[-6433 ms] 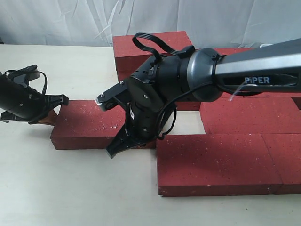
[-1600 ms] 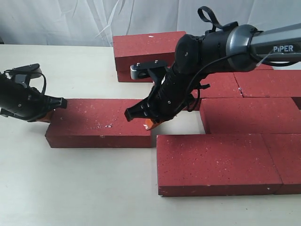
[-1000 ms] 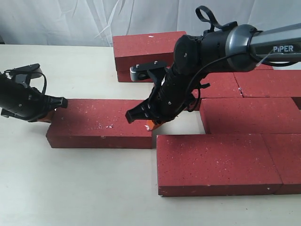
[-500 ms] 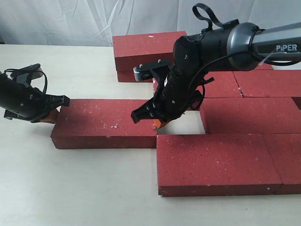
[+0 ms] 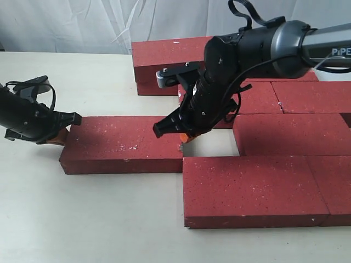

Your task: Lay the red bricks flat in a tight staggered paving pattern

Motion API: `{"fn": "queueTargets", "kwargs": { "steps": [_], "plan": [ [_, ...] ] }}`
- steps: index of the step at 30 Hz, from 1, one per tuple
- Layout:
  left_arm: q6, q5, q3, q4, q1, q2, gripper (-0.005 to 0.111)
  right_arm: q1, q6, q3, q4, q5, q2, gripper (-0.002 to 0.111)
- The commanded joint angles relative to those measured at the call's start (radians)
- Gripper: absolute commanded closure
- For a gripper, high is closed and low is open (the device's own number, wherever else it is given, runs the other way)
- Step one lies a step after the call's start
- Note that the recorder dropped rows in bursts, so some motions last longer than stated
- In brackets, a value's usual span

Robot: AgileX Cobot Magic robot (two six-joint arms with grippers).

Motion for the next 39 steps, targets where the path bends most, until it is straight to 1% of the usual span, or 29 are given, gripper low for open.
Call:
{"fn": "queueTargets", "kwargs": {
  "steps": [1,7,11,20,25,39],
  "plan": [
    [-0.001,0.027,-0.006,0.003,0.001,-0.002,0.107,0.002,0.004,0.0,-0.016,-0.002,-0.051,0.109],
    [-0.001,0.027,-0.006,0.003,0.001,-0.002,0.107,0.004,0.004,0.0,0.012,0.013,-0.054,0.109],
    [-0.001,0.025,-0.006,0.003,0.001,-0.002,0.107,0.004,0.004,0.0,0.07,0.02,-0.039,0.109],
    [-0.001,0.023,-0.006,0.003,0.001,-0.002,0.107,0.004,0.002,0.0,0.077,0.028,0.015,0.109],
    [-0.001,0.023,-0.006,0.003,0.001,-0.002,0.107,0.004,0.002,0.0,0.045,0.035,0.037,0.109],
    [-0.001,0.023,-0.006,0.003,0.001,-0.002,0.107,0.004,0.002,0.0,0.045,0.029,-0.056,0.109]
  ]
}}
